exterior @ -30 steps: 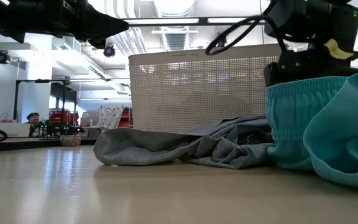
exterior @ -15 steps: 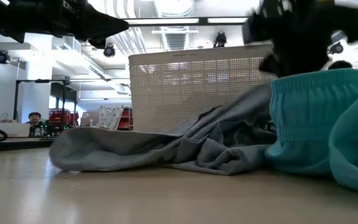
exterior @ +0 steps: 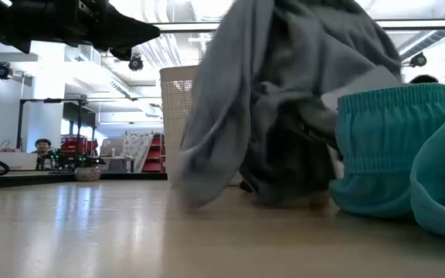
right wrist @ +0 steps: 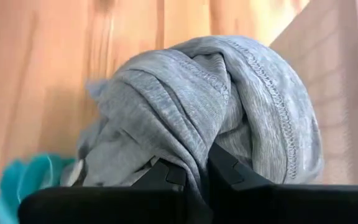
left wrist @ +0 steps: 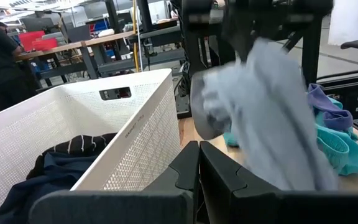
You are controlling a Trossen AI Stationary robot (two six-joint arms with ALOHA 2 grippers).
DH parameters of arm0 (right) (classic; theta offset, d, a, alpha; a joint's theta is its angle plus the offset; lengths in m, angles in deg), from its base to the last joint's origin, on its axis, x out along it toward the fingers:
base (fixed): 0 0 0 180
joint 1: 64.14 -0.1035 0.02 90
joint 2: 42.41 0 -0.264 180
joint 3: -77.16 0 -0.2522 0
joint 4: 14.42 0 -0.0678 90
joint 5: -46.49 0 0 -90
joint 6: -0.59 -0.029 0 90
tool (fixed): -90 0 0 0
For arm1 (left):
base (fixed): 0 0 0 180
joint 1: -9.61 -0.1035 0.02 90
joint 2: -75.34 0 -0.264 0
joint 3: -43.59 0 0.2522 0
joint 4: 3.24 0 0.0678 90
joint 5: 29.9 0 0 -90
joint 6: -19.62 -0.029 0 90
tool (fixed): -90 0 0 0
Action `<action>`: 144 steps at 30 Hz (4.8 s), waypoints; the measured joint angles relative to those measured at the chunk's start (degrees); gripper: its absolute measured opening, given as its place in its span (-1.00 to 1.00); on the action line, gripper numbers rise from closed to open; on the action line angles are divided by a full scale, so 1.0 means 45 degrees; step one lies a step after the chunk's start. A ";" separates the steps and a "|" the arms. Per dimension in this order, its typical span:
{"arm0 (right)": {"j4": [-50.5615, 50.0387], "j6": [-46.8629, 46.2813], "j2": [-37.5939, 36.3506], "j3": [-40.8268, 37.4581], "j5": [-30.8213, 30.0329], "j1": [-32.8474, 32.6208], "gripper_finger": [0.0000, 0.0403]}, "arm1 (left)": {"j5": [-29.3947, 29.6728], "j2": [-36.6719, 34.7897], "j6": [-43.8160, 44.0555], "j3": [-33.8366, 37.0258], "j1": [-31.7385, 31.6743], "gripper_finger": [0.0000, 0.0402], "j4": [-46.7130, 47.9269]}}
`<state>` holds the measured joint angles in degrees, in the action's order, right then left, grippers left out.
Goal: Sort clothes
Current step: Put the gray shirt into the laundry bin, then put the black sock into the laundry bin
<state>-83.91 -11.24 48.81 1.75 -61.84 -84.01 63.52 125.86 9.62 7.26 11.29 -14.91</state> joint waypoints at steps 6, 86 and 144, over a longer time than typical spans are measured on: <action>-0.0034 0.0655 0.0000 0.1596 -0.0965 -0.0010 -0.99 | 0.0000 0.0000 0.0000 0.0000 0.0005 -1.00 -0.0005; 0.2813 0.5576 0.3483 -0.1448 0.4756 1.1319 -0.98 | 0.0000 -0.0005 0.0040 0.0000 0.0005 -1.00 -0.0063; 0.5159 -0.1034 -0.3905 -0.6133 0.1183 0.0262 0.07 | 0.0002 -0.0005 0.0000 0.0000 0.0004 -1.00 -0.0040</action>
<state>-60.69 -15.89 31.23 -25.85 -56.52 -82.83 63.53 125.84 9.62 7.26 11.30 -15.09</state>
